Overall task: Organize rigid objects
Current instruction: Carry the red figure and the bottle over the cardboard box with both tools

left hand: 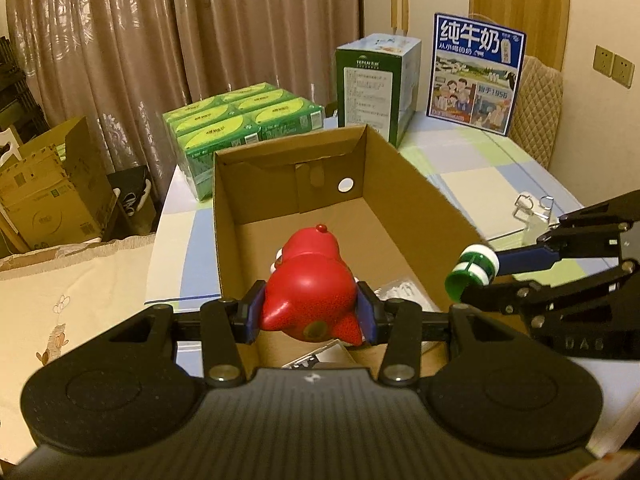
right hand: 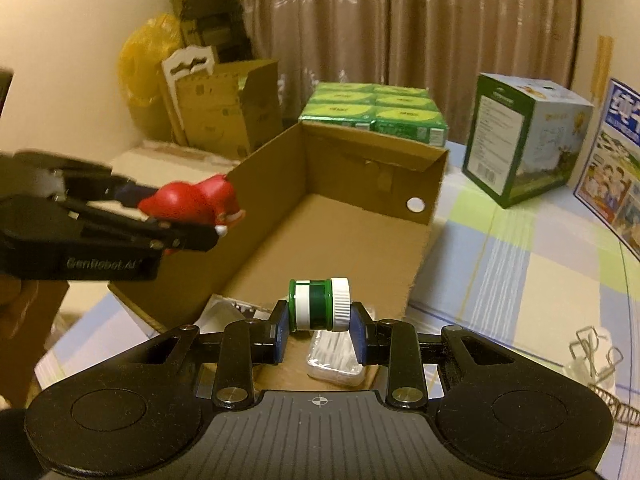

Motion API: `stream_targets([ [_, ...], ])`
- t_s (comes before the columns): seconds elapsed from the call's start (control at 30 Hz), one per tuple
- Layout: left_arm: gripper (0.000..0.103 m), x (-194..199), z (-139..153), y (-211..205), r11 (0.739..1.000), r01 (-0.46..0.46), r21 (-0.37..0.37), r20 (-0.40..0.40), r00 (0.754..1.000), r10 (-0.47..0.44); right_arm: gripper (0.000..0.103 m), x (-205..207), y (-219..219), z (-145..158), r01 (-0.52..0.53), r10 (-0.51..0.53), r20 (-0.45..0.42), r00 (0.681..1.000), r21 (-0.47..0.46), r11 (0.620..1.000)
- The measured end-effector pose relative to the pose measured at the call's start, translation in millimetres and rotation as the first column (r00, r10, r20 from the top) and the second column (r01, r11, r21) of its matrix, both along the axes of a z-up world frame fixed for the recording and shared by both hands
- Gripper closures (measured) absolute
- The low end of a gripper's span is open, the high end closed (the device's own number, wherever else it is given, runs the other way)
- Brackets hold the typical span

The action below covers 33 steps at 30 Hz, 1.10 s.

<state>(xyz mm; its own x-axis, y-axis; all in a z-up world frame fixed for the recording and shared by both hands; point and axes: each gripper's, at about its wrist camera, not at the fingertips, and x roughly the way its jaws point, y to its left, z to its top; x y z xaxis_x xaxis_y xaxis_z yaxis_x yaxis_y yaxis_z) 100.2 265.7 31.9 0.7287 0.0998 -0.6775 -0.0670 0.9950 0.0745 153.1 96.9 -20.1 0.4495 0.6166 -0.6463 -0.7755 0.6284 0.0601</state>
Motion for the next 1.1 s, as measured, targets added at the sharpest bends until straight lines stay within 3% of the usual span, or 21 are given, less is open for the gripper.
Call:
stream_targets([
  [0.33,0.062,13.9,-14.5,4.7,1.000,0.022,0.001,-0.033,0.999,-0.021,0.075,12.8,20.2,-18.5,-0.027,0.025,-0.035,0.999,-0.036,0.999],
  [1.1,0.062,31.3,-33.7,6.0,1.000,0.030,0.005,-0.080,0.996,-0.029,0.075,21.2,30.0,-28.3,-0.038,0.034,-0.062,0.998,-0.065,0.997],
])
